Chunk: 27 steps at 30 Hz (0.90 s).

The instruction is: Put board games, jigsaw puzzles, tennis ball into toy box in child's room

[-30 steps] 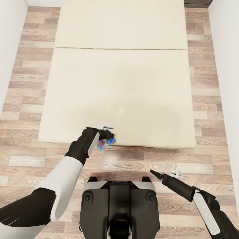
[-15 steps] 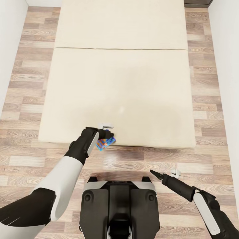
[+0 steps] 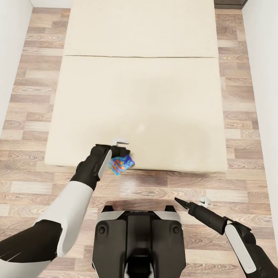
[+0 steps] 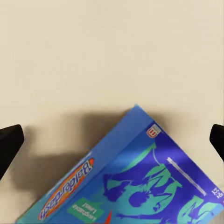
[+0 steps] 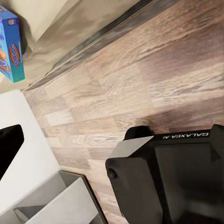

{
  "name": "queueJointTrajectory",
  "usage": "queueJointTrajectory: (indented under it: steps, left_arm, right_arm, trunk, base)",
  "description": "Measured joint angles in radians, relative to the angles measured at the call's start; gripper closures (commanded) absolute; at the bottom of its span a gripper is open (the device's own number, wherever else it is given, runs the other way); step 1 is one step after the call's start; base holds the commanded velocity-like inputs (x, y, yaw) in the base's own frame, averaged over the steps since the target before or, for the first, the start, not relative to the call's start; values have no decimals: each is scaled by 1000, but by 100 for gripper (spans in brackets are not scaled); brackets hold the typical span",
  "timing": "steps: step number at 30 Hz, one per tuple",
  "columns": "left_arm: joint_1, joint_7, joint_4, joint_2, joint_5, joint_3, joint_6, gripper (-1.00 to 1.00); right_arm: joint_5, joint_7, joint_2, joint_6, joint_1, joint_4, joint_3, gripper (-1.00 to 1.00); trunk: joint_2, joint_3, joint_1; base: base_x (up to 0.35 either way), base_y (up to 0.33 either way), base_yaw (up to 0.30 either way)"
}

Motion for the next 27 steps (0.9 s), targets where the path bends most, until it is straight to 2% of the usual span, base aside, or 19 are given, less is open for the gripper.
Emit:
queueJointTrajectory:
  steps: [4,8,11,13,14,15,18,19,20,21,22,24,26,27]
  left_arm:
    - [0,-2,-20,26,2,2,6,-100]
    - [0,-5,-35,62,5,34,12,-100]
    - [0,-9,-49,91,7,90,40,-100]
    - [0,-48,-62,122,10,162,81,-100]
    - [0,-70,-65,130,14,183,90,-100]
    - [0,-124,-68,148,15,221,104,-100]
    - [0,-233,-73,189,19,267,123,-100]
    - [1,-313,-74,223,18,286,142,-100]
    - [1,-358,-75,244,20,293,156,-100]
    - [2,-448,-76,285,20,303,182,-100]
    - [2,-498,-76,310,22,307,194,-100]
    - [7,-701,-76,403,21,316,223,-100]
    - [10,-806,-74,449,22,322,232,-100]
    - [16,-905,-71,491,21,331,236,-100]
  right_arm:
    - [0,0,0,1,0,0,0,-100]
    - [0,0,0,1,0,0,0,-100]
    - [0,0,0,0,0,0,0,-100]
    - [0,0,0,0,0,0,0,-100]
    - [0,0,0,0,0,0,0,-100]
    - [0,0,0,0,0,0,0,-100]
    - [1,0,0,0,0,0,0,-100]
    - [0,0,0,0,0,0,0,-100]
    - [0,0,0,0,0,0,0,-100]
    - [0,1,0,0,0,0,0,-100]
    - [0,1,0,0,0,0,0,-100]
    - [0,1,0,-1,0,0,0,-100]
    - [0,1,0,-1,0,0,0,-100]
    - [0,2,0,-2,0,0,0,-100]
  trunk:
    - [0,0,0]
    - [0,0,0]
    - [0,0,0]
    - [0,0,0]
    - [0,0,0]
    - [0,0,0]
    - [0,0,0]
    - [0,0,0]
    - [0,0,0]
    - [0,0,0]
    - [0,1,0]
    - [0,3,0]
    - [0,6,0]
    - [0,7,0]
  base:
    - [0,0,0]
    - [0,0,0]
    - [0,0,0]
    - [0,0,0]
    - [0,0,0]
    - [0,0,0]
    - [0,0,0]
    - [0,0,0]
    - [0,0,-12]
    - [0,0,-24]
    - [0,0,-43]
    - [0,0,-58]
    - [0,0,-66]
    - [0,0,-71]
